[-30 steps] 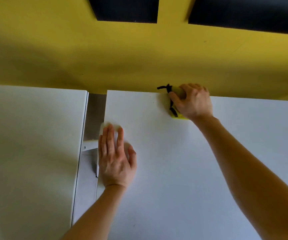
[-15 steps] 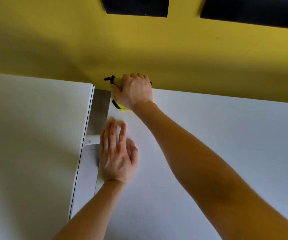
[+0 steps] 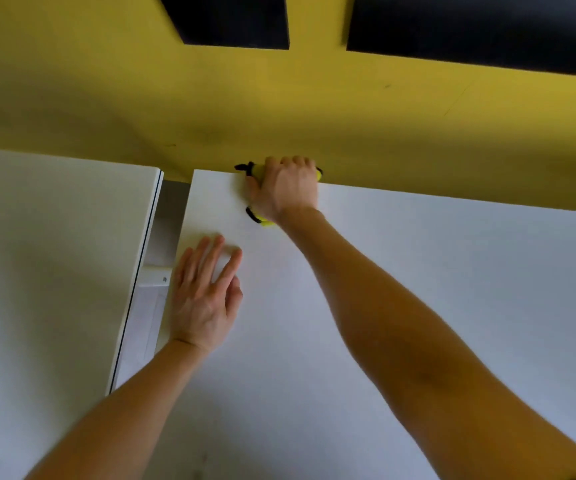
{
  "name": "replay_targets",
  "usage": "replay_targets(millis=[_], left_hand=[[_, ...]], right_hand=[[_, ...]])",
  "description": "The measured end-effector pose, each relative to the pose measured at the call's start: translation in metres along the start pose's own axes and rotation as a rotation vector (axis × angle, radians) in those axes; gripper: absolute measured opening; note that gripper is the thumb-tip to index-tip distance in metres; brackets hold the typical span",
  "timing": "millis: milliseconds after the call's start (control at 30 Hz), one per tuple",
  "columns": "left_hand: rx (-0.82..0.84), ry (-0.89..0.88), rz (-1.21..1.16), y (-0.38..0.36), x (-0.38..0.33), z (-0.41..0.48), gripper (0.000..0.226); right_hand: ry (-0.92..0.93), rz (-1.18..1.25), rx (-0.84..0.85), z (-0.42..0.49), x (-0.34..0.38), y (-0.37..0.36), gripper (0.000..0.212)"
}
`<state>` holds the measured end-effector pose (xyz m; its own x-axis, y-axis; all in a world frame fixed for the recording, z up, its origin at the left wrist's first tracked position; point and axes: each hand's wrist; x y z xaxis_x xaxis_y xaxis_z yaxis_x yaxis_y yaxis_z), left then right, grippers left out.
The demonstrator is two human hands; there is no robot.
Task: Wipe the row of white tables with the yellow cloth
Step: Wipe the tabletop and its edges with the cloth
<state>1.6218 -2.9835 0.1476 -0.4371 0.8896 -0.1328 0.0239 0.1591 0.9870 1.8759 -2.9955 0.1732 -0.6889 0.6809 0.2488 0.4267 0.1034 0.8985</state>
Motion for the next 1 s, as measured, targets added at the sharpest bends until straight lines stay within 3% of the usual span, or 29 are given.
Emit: replay_targets(millis=[67, 133, 267, 367, 433, 567, 800, 900, 1000], left_hand=[[0.056, 0.099, 0.011, 0.005, -0.016, 0.002, 0.046], [0.086, 0.176, 0.008, 0.009, -0.046, 0.005, 0.049], [0.069, 0.082, -0.065, -0.004, -0.135, 0.027, 0.055], [0.062, 0.113, -0.129, -0.013, -0.191, 0.047, 0.058], [0.060, 0.146, -0.131, -0.022, -0.202, 0.048, 0.059], [0.009, 0.154, -0.106, -0.028, -0.200, 0.048, 0.059], [-0.040, 0.170, -0.082, -0.024, -0.203, 0.049, 0.058], [-0.036, 0.170, -0.076, -0.026, -0.202, 0.050, 0.058], [-0.028, 0.167, -0.080, -0.023, -0.204, 0.048, 0.058]], right_hand=[[0.042, 0.003, 0.056, 0.003, 0.020, 0.002, 0.050], [0.067, 0.055, 0.012, -0.002, -0.011, 0.000, 0.050], [-0.026, 0.184, -0.181, -0.052, -0.173, 0.004, 0.048], [-0.155, 0.157, -0.221, -0.097, -0.303, 0.025, 0.055], [-0.239, 0.153, -0.219, -0.117, -0.347, 0.036, 0.060], [-0.292, 0.131, -0.149, -0.104, -0.315, 0.036, 0.058], [0.158, 0.004, 0.186, -0.015, -0.104, 0.030, 0.050], [0.168, 0.110, 0.108, -0.025, -0.153, 0.020, 0.052], [0.016, 0.186, -0.140, -0.074, -0.273, 0.022, 0.051]])
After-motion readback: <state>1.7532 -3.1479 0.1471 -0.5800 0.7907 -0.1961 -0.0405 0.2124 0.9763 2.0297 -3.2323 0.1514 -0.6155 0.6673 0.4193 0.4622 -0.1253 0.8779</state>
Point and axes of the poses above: each hand's wrist, its own z-axis towards the middle knuckle, its own y-axis out of the back of the hand, x = y × z, and after that the axes turned 14 degrees about x, right-handed
